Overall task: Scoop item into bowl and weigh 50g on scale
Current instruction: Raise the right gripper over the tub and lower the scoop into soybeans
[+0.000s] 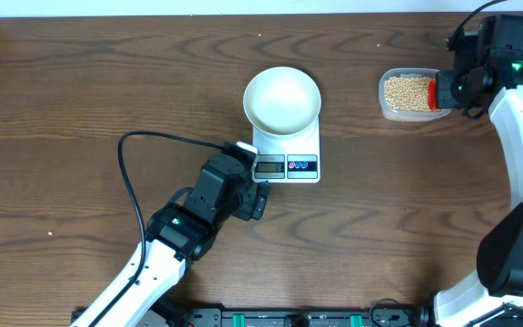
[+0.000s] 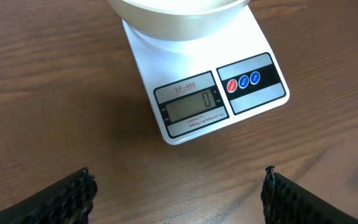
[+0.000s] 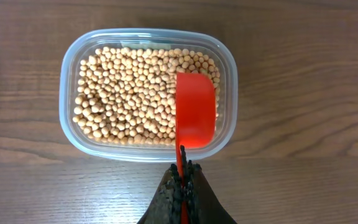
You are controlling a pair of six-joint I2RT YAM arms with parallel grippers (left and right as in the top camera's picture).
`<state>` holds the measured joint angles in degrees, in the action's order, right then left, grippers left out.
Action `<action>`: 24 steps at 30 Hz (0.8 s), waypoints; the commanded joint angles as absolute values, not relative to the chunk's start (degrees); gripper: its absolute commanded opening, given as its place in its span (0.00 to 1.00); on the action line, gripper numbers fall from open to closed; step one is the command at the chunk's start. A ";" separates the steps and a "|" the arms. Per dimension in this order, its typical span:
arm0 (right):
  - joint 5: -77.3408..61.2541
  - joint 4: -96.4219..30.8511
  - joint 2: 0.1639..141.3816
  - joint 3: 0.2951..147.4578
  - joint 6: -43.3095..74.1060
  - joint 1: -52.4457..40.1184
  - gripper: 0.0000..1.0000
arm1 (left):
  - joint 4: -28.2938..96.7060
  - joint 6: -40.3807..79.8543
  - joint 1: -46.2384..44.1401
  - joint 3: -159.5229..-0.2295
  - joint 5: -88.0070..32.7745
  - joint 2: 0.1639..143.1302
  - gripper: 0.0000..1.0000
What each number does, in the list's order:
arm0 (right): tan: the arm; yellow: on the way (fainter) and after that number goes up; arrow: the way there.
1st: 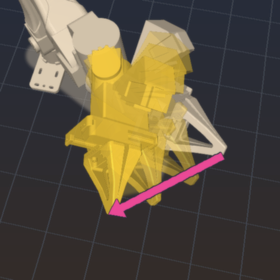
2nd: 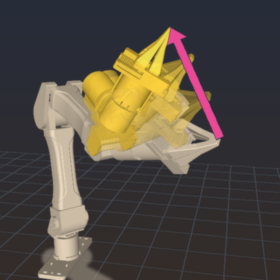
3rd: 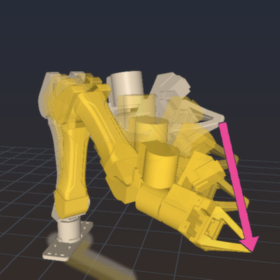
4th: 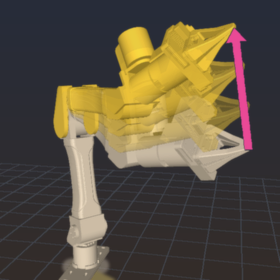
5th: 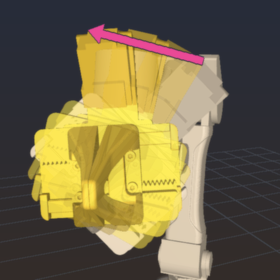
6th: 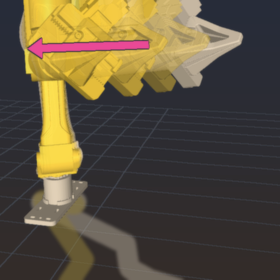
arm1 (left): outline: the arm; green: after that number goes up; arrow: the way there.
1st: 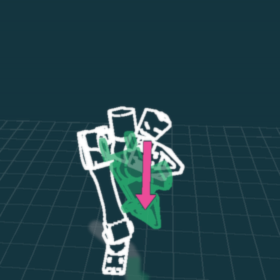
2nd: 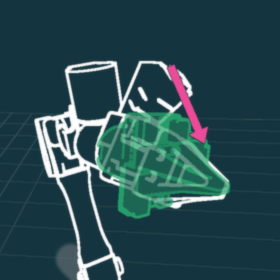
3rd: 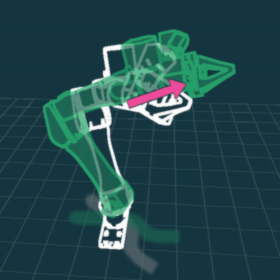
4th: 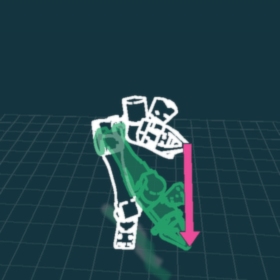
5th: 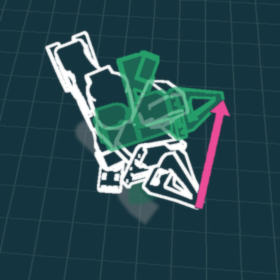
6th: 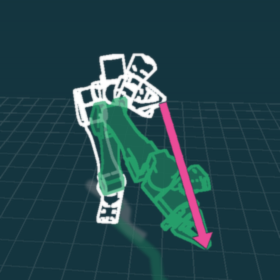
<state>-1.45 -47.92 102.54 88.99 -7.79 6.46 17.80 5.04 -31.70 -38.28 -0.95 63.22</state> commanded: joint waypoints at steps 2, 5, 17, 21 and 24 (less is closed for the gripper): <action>-0.19 -48.18 104.42 90.32 -8.60 6.22 0.01 | 17.91 4.54 -31.57 -38.37 -0.64 63.33 0.88; -1.48 -48.23 105.91 90.32 -7.25 6.28 0.01 | 17.91 4.54 -31.57 -38.37 -0.64 63.33 0.87; -16.14 -48.23 109.97 90.30 -3.16 8.67 0.01 | 17.91 4.54 -31.57 -38.37 -0.64 63.33 0.88; -19.57 -48.31 110.69 90.30 -2.13 9.82 0.01 | 17.91 4.54 -31.57 -38.37 -0.64 63.33 0.87; -21.61 -48.73 110.76 90.30 -1.56 10.72 0.01 | 17.91 4.54 -31.57 -38.37 -0.64 63.33 0.87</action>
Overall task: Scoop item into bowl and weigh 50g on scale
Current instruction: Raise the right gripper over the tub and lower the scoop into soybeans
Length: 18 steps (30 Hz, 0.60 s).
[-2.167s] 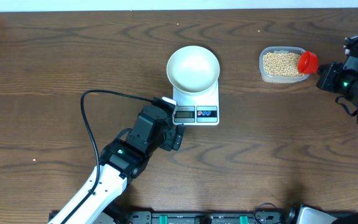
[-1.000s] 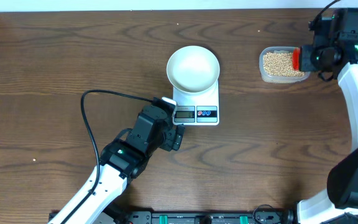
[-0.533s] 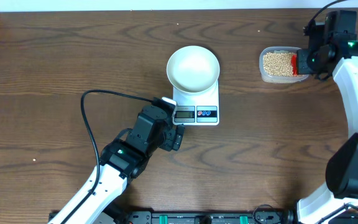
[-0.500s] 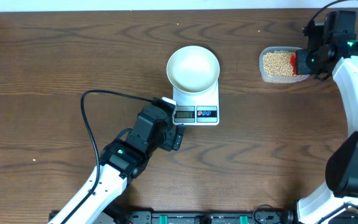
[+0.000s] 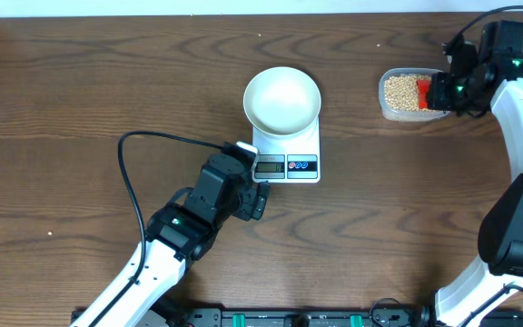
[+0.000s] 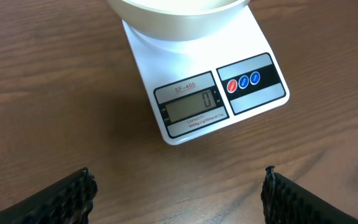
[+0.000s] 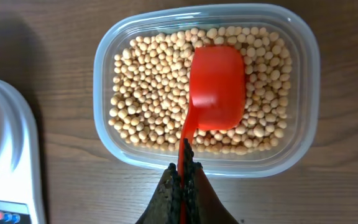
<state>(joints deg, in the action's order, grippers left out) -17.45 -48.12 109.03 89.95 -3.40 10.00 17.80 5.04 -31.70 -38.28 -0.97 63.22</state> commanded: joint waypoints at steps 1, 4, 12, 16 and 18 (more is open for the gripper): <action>-21.63 -48.75 110.76 90.32 -0.89 11.00 0.01 | 17.91 4.54 -31.57 -38.37 -0.62 63.33 0.87; -22.92 -48.90 110.76 90.30 0.08 12.08 0.01 | 17.91 4.54 -31.57 -38.37 -0.64 63.33 0.88; -28.51 -49.95 110.76 90.32 2.87 17.45 0.01 | 17.91 4.54 -31.57 -38.37 -0.64 63.33 0.88; -32.29 -49.80 110.76 90.32 3.86 20.12 0.01 | 17.91 4.54 -31.57 -38.37 -0.64 63.33 0.88; -33.21 -49.78 110.96 90.30 4.27 20.88 0.01 | 17.91 4.54 -31.57 -38.37 -0.64 63.33 0.87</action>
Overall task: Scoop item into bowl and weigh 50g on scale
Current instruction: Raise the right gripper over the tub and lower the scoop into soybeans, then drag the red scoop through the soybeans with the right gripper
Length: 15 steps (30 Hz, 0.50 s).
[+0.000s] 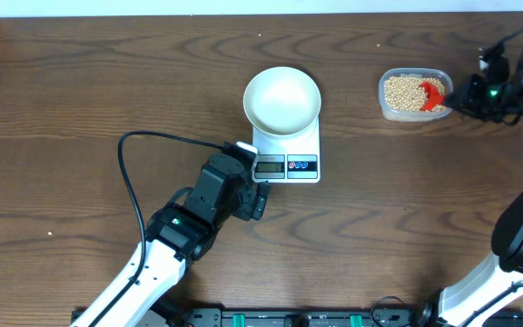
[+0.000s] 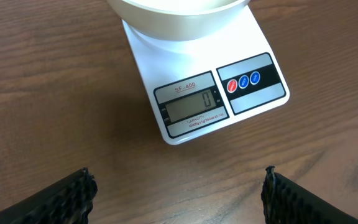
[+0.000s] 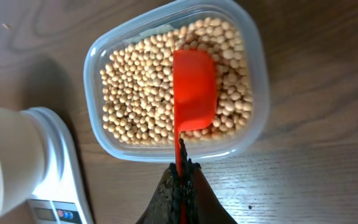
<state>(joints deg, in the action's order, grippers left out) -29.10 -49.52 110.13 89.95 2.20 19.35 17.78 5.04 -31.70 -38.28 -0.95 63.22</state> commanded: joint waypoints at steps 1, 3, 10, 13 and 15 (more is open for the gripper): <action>-33.23 -49.78 111.13 90.30 4.29 21.02 0.01 | 17.91 4.54 -31.57 -38.37 -0.64 63.33 0.87; -33.58 -49.84 111.90 90.30 4.29 20.99 0.01 | 17.91 4.54 -31.57 -38.37 -0.64 63.33 0.88; -36.03 -49.69 116.31 90.30 4.25 19.94 0.01 | 17.91 4.54 -31.57 -38.37 -0.64 63.33 0.87; -36.82 -49.63 117.58 90.30 4.25 19.66 0.01 | 17.93 4.54 -31.57 -38.37 -0.64 63.33 0.88; -37.47 -49.47 118.15 90.30 4.25 19.62 0.01 | 17.93 4.54 -31.57 -38.37 -0.64 63.33 0.88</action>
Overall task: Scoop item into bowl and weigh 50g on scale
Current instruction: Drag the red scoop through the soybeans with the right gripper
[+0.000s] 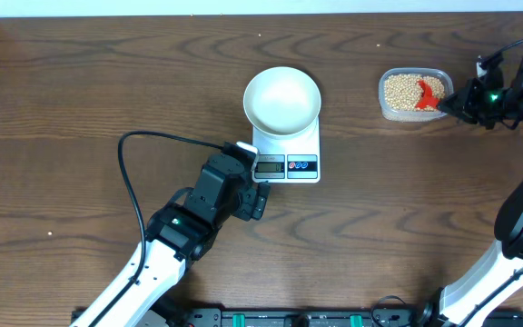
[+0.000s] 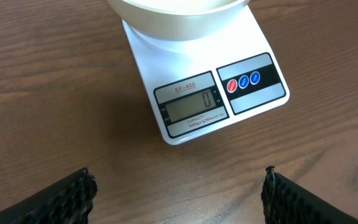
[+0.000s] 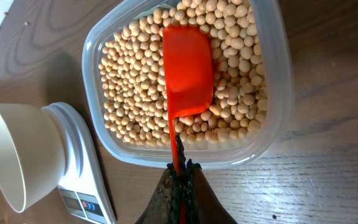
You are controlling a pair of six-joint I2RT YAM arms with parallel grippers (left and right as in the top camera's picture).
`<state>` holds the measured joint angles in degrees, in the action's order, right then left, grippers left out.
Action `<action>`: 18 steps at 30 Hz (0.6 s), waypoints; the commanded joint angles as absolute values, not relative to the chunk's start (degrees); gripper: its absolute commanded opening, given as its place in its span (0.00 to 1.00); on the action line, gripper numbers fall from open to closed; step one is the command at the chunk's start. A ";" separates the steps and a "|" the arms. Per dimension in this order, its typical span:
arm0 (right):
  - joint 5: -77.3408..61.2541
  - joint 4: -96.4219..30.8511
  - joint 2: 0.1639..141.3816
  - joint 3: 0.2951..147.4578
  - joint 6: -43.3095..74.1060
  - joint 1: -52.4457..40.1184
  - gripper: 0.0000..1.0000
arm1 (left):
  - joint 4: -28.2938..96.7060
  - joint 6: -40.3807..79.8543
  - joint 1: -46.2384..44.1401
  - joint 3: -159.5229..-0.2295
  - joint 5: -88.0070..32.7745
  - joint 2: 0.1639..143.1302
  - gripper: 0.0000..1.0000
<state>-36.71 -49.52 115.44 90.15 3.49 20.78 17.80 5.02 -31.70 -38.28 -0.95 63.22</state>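
Observation:
A clear tub of soybeans point(image 1: 413, 94) point(image 3: 185, 81) stands at the table's back right. My right gripper point(image 1: 454, 104) point(image 3: 180, 169) is shut on the handle of a red scoop point(image 3: 187, 68) point(image 1: 428, 95), whose cup lies among the beans. An empty white bowl point(image 1: 282, 100) point(image 2: 179, 15) rests on a white scale point(image 1: 289, 162) point(image 2: 207, 93), its display point(image 2: 194, 104) reading 0. Just in front of the scale, my left gripper point(image 1: 254, 202) point(image 2: 179, 193) stands open over bare wood.
A black cable point(image 1: 139, 173) loops from the left arm across the wood. The table's far edge runs just behind the tub.
The right wrist has tilted further, and the scoop's cup sits a little further into the beans. The left arm, bowl and scale have not moved.
My right gripper held the red scoop at the near side of the tub. Then the cup lay over the beans in the middle. Then the arm had drawn back right and tilted, and now the cup lies among the beans. The scale reads 0 throughout.

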 commanded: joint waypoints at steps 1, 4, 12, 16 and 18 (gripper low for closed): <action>-37.87 -49.32 118.43 90.30 4.25 19.55 0.01 | 17.91 4.54 -31.57 -38.37 -0.62 63.33 0.88; -38.20 -48.80 118.52 90.30 4.29 19.42 0.01 | 17.91 4.54 -31.57 -38.37 -0.64 63.33 0.88; -46.74 -48.82 118.52 90.30 3.51 19.94 0.01 | 17.91 4.54 -31.57 -38.37 -0.64 63.33 0.88; -50.78 -49.10 118.52 90.30 2.68 21.52 0.01 | 17.91 4.54 -31.57 -38.37 -0.64 63.33 0.87; -50.74 -49.17 118.52 90.30 2.70 22.33 0.01 | 17.91 4.54 -31.57 -38.37 -0.64 63.33 0.88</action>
<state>-45.87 -48.99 117.23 90.17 3.42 21.39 17.80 5.02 -31.70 -38.28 -0.95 63.22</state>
